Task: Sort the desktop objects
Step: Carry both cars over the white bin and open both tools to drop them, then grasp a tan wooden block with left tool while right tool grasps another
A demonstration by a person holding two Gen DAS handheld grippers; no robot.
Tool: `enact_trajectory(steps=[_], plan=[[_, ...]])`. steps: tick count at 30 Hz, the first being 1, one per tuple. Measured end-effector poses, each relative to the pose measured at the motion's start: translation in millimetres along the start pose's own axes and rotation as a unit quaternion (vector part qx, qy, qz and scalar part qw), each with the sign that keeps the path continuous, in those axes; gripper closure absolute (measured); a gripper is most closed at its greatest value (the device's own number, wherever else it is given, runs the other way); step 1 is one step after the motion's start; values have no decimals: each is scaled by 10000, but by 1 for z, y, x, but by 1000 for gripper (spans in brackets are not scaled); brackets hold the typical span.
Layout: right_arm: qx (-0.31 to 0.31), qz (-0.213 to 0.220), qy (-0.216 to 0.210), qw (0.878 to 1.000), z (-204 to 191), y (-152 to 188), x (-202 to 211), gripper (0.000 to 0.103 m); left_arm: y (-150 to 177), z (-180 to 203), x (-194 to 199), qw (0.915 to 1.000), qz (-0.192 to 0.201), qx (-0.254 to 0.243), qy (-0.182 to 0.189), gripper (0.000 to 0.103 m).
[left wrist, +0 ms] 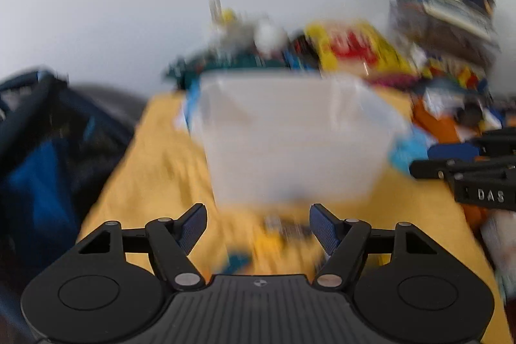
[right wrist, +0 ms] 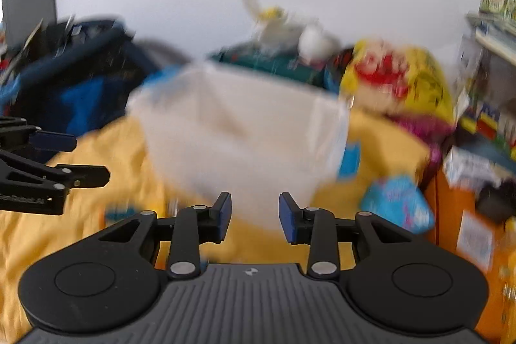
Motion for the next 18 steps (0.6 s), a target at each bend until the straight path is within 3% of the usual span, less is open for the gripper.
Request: enact_trajectory(steps=[3,7,12,15,16,18], plan=[[127,-265,-51,9996,-11,41,4,67,46,16,5,9991,-351,-66,208,29],[236,-535,-388,9975,-34,82,4,67,85,36,6,9971,-511,-488,266,29],[-88,-682,-603,9958,-50,97,4,67,108,47,-13,9928,-611,-1017,170,33],[-3,-647,-497,9967,-51,99,8,67,114,48,-27,9916,-643,-1065,354,48],[26,-635,-486,9968,-52,100,9,67,116,46,-36,9913,-850,-934,365,61],[76,-619,-441,9971,-52,101,11,66,119,41,-40,9925,-973,-579,456,68]])
Point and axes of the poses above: each gripper's, at about its wrist camera, not at the fingertips, and x roughly against the way its jaws point, z to its right, y to its underside, the point moved 5 cm from there along -x, roughly the way its jaws point, and after that the axes turned 4 degrees about x, right-handed, at the moved point
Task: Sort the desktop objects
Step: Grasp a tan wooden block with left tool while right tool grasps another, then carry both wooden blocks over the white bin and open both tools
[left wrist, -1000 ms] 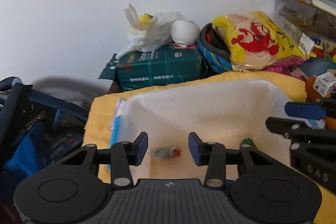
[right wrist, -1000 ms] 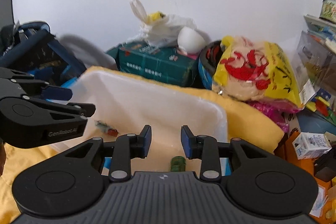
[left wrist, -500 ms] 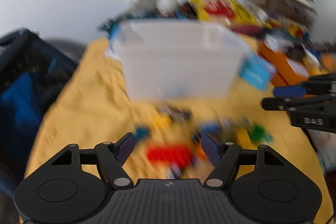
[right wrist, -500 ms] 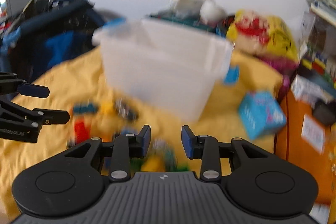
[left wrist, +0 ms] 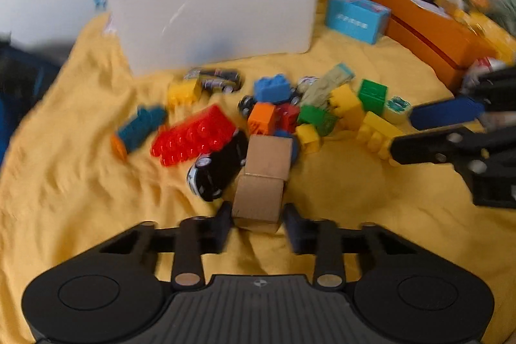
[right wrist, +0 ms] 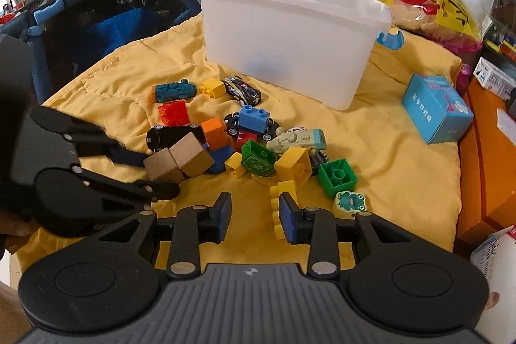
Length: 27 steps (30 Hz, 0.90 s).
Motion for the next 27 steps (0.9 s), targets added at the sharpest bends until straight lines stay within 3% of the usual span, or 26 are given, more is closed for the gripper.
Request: enact_trajectory(steps=[4,11,14,21,27], plan=[[139,104,-111,9998,-9,-2,-7,66,2,-14,18,9994,86,310,132,71],[798,111,-475,9956,-44,-8,-42,66,31,-26,43,9996,-137,233,79,70],[1236,216,-455,9911,-61,-14,-53,53,36,-29,43,9995,-165,269,77,70],[1487,251,-863,9848,-85,-23,-65,50,45,-33,44,9993,-166,327,58,71],[1120,-28,-866,9899,-74,-20,-74,70,45,-35,41,9992,-136,362,49,70]])
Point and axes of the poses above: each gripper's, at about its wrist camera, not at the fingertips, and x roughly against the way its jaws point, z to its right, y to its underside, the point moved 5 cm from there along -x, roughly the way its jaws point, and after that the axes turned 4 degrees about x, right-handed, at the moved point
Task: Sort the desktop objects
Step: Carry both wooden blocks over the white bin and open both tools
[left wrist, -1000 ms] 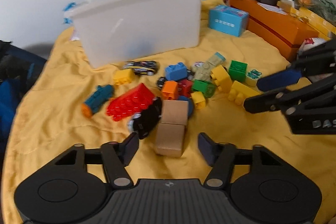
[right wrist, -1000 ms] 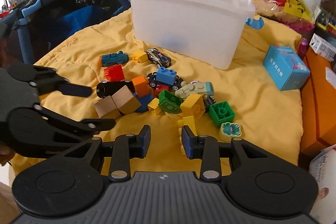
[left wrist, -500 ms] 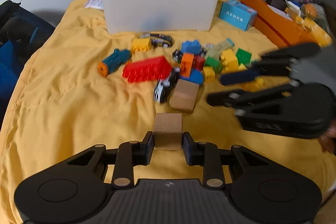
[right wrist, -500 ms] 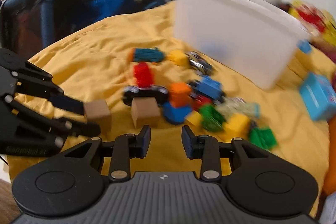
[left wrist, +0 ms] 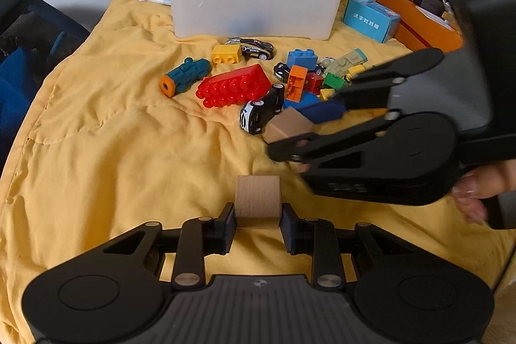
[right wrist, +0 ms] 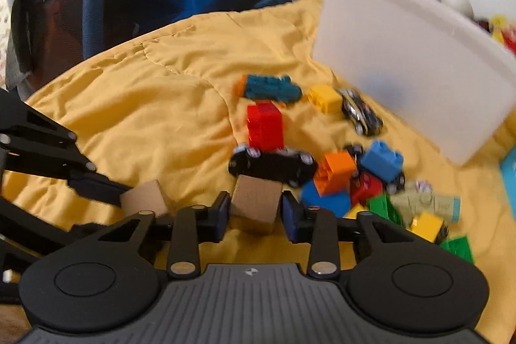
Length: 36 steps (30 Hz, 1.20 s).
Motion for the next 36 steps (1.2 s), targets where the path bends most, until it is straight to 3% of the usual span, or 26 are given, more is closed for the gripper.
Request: enact_trajectory(steps=[5,9,16,21,24,29,36], plan=[[-152,-118,90,9998,6,18,35,71,-7,6,3,9993,140,64,341,71],[-405,-277,226,9985,12,40,60,70,-18,30,4,9980,289,-314,461,71],[-758,-531,517,9944,25,65,59,70,-20,61,-21,9957,67,-866,309,70],[-818,-434,570,9941,25,67,54,68,-16,55,-26,9977,-2,-639,205,65],[-922,-458,571,9930,25,69,51,68,-17,55,-26,9978,-1,-607,282,71],[-1009,-472,501,9925,28,69,54,70,-22,55,-23,9972,12,-665,328,71],[-588,-152,822,9948,38,44,73,70,-76,53,13,9952,672,-643,311,71]])
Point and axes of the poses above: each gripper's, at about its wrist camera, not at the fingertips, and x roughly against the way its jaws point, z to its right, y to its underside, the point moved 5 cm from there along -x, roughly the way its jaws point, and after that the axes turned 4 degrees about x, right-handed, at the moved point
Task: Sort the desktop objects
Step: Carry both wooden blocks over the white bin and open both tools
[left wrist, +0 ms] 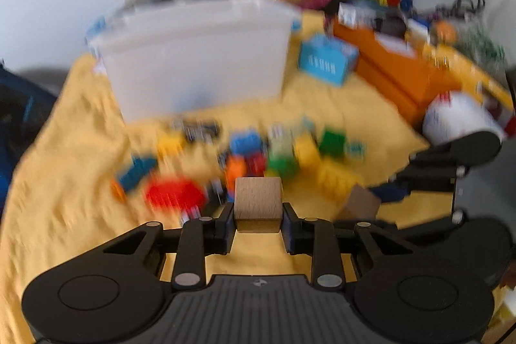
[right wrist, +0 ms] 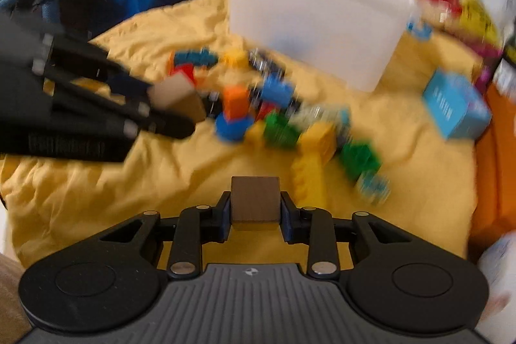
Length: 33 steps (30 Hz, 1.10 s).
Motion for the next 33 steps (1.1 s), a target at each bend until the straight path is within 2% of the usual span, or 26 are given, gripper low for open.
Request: enact_trajectory(steps=[2,6,9,12,15,22,27,31,33], plan=[[103,172,146,9997,9,-14,6,70,-23,-4,7,9998,202,-22,-37,71],[-70,531,245,9983,38,-53,20,70,-77,-13,20,9974,701,-65,-175,71],[-59,888,547,9945,61,-91,28,70,-112,-18,27,9944,1011,-118,-285,71],[-131,1129,773,9905,82,-123,29,70,-150,-26,26,9912,1261,-79,-396,71],[-362,1296,835,9874,104,-156,25,70,-179,-34,20,9862,1511,-279,-623,71],[-671,1541,952,9812,136,-213,10,70,-223,-68,-35,9866,1267,-339,-970,71],[-693,955,1004,9879,139,-217,-46,70,-220,-86,-81,9906,858,-280,-1025,71],[-746,753,945,9899,136,-216,-65,70,-210,-90,-103,9921,616,-324,-1041,71],[-691,723,957,9904,132,-217,-69,66,-206,-91,-109,9930,471,-259,-1055,70]])
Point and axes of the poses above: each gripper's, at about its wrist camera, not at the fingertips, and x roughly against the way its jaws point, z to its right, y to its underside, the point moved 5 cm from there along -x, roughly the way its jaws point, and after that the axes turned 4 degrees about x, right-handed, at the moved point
